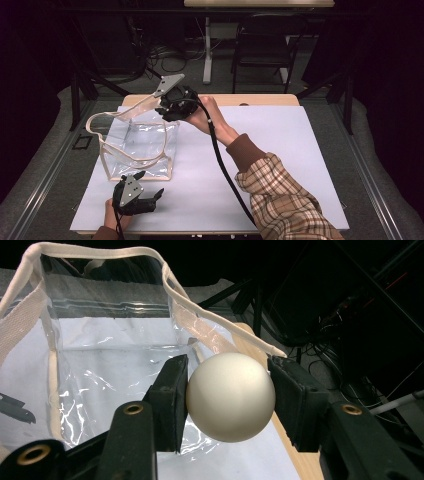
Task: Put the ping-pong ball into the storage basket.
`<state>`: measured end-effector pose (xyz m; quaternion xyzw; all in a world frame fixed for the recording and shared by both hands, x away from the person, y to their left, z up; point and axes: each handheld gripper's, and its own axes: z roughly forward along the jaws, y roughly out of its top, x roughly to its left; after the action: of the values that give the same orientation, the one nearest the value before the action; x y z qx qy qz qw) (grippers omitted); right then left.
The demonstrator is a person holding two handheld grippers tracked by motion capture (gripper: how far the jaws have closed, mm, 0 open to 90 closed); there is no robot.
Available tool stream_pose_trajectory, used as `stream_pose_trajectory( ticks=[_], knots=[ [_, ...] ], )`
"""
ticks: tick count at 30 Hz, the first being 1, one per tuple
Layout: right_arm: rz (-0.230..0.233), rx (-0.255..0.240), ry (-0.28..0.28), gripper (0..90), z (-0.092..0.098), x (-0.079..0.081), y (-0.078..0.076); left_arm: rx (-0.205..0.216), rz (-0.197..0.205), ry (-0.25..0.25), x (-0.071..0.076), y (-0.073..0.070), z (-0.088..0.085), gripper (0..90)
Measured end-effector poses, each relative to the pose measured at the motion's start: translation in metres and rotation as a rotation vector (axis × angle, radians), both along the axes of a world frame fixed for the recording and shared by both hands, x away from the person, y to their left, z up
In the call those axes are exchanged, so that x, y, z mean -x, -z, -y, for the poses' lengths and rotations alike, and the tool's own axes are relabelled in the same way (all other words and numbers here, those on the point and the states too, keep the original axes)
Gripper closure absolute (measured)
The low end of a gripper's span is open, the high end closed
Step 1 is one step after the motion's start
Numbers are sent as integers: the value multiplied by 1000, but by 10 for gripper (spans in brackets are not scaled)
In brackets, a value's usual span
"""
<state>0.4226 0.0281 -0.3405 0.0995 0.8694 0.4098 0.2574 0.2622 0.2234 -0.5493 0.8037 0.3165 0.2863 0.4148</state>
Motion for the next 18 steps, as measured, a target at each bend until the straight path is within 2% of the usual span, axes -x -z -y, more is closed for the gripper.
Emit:
stream_pose_trajectory(
  ticks=[18],
  knots=[
    [-11, 17, -14, 510, -15, 1, 7, 1, 0, 0, 0, 0, 0, 162]
  ],
)
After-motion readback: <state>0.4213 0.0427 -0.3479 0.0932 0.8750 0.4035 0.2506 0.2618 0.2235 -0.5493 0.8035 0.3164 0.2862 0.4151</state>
